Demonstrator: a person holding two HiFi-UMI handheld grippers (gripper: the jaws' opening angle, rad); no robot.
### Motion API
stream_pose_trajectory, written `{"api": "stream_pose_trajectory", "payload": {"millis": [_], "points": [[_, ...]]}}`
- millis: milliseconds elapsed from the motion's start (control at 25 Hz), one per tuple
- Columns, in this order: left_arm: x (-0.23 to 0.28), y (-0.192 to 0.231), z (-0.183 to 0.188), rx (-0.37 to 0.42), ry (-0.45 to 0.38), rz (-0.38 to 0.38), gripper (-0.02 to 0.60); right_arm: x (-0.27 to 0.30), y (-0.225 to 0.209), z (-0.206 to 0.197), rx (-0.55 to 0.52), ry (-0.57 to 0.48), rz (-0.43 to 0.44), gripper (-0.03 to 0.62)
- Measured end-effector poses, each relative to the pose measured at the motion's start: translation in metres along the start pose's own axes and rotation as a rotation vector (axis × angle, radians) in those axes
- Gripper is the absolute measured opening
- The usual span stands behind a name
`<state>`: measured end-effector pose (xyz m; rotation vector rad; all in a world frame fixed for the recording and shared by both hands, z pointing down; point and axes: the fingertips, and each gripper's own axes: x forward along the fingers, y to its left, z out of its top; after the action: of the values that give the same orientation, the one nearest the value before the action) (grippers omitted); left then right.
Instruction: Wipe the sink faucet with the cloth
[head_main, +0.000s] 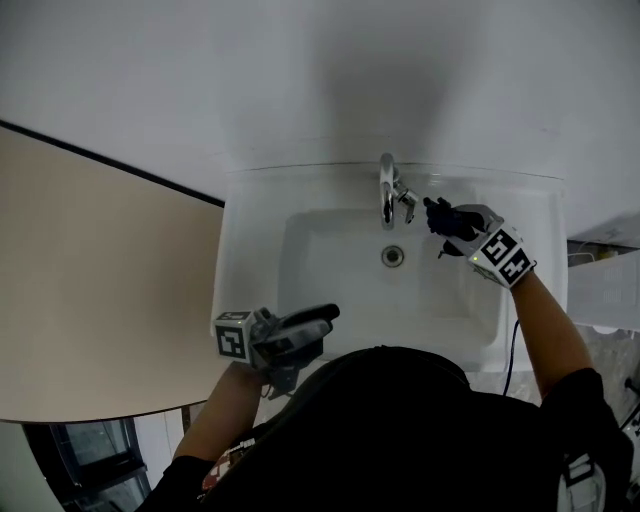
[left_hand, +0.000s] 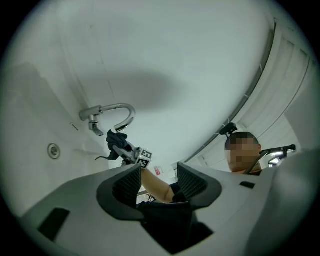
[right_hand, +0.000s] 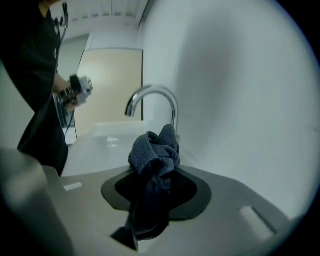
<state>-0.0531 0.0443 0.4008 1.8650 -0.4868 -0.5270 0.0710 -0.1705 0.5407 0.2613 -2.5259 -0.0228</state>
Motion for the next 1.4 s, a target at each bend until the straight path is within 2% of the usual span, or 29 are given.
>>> {"api": "stream_pose_trajectory", "payload": {"millis": [80,200,440,600,720,920,960,1000,1040,1080,1200,1400], "points": [[-0.013,0.006,-0.003,-0.015,-0.030,0.043,0.215,0.039,-0.007,-0.016,-0.114,0.114,-0.001,0.126],[-0.030,0.010,-0.002,-0.027,-0.077,0.072,0.215,0.082,-0.018,-0.030,-0.176,0.211,0.005,0.126],[-0.055,0.015,0.002,-0.033,-0.129,0.116,0.215,0.118,-0.032,-0.059,-0.112,0.332,0.005,0.126],[-0.060,0.016,0.007,-0.013,-0.148,0.123,0.215,0.118,-0.029,-0.058,-0.083,0.349,0.011,0.126],[-0.067,0.021,0.017,0.114,-0.124,0.211,0.215,0.094,-0.026,-0.037,-0.107,0.308,0.015,0.123],[-0.076,0.045,0.035,0.453,0.008,0.470,0.210,0.081,-0.034,-0.005,-0.237,0.316,0.042,0.121],[-0.078,0.049,0.039,0.505,0.022,0.514,0.180,0.080,-0.036,0.000,-0.243,0.311,0.053,0.121],[-0.080,0.053,0.043,0.553,0.024,0.557,0.115,0.079,-0.038,0.006,-0.227,0.296,0.064,0.120],[-0.082,0.057,0.049,0.592,0.016,0.593,0.022,0.078,-0.038,0.013,-0.194,0.276,0.079,0.120],[-0.085,0.061,0.053,0.619,0.002,0.616,0.000,0.080,-0.037,0.017,-0.157,0.265,0.097,0.120],[-0.085,0.065,0.061,0.648,-0.011,0.624,0.000,0.097,-0.031,0.014,-0.071,0.295,0.145,0.120],[-0.078,0.070,0.063,0.650,0.001,0.617,0.000,0.109,-0.043,0.008,0.103,0.328,0.140,0.120]]}}
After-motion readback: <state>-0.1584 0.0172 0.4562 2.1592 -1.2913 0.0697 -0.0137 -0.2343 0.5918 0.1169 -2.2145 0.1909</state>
